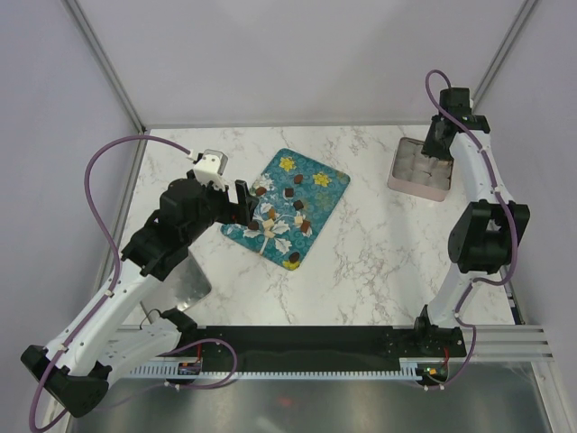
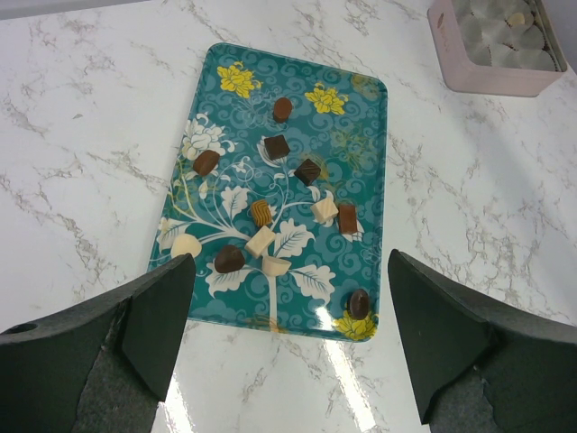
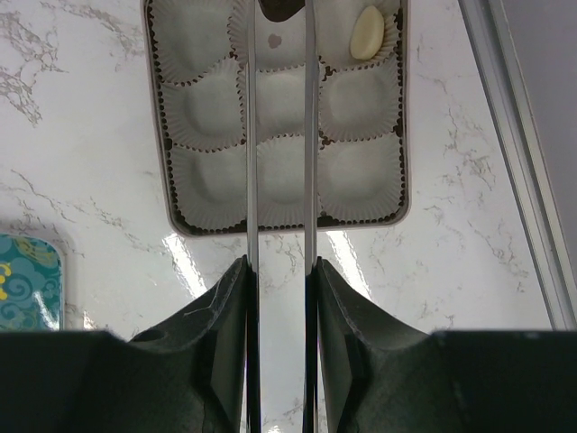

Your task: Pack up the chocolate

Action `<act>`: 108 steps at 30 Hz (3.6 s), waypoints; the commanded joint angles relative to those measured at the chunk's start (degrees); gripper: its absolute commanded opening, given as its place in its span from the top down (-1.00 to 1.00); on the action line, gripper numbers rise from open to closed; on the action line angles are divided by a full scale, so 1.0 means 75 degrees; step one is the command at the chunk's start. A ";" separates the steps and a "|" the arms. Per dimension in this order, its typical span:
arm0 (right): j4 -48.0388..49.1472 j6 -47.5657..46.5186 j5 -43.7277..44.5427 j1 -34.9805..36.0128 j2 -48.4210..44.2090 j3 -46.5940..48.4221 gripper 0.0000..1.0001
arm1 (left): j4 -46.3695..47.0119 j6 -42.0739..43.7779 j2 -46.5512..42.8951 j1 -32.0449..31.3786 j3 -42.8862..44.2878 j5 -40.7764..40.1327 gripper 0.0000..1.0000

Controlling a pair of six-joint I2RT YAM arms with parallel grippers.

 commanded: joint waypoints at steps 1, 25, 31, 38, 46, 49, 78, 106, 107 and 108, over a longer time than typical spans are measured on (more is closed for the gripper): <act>0.0269 0.0065 -0.0165 -0.0005 0.0062 0.0148 0.23 | 0.0130 0.0154 -0.0074 0.0040 0.0116 0.0076 -0.90; 0.0515 0.0147 -0.0154 -0.0005 0.0379 -0.0286 0.11 | 0.0119 0.0166 -0.0027 0.0075 0.0127 0.0064 -0.90; 0.0527 0.0053 -0.0096 -0.0005 0.0320 -0.0204 0.03 | 0.0130 0.0166 -0.0038 0.0075 0.0127 0.0064 -0.90; 0.0457 0.0042 -0.0259 -0.0016 0.0087 -0.0122 0.02 | 0.0118 0.0166 -0.0050 0.0086 0.0115 0.0041 -0.90; 0.0351 0.0112 -0.0623 0.0463 -0.0757 -0.0203 0.05 | 0.0118 0.0166 -0.0015 0.0086 0.0115 0.0017 -0.90; 0.0410 0.0018 -0.0623 0.1224 -0.0945 -0.0484 0.06 | 0.0130 0.0166 -0.0027 0.0086 0.0104 0.0005 -0.90; 0.2308 -0.0041 -0.1115 0.5163 -0.0700 -0.2430 0.03 | 0.0130 0.0154 -0.0109 0.0110 0.0092 -0.0170 -0.89; 0.2449 -0.0005 -0.1045 0.5304 -0.0383 -0.2571 0.19 | 0.0130 0.0142 -0.0062 0.0145 0.0104 -0.0065 -0.89; 0.2449 0.0006 -0.1056 0.5304 -0.0383 -0.2560 0.21 | 0.0130 0.0142 -0.0062 0.0145 0.0104 -0.0077 -0.89; 0.2449 0.0006 -0.1045 0.5304 -0.0406 -0.2548 0.21 | 0.0142 0.0142 -0.0062 0.0145 0.0104 -0.0077 -0.89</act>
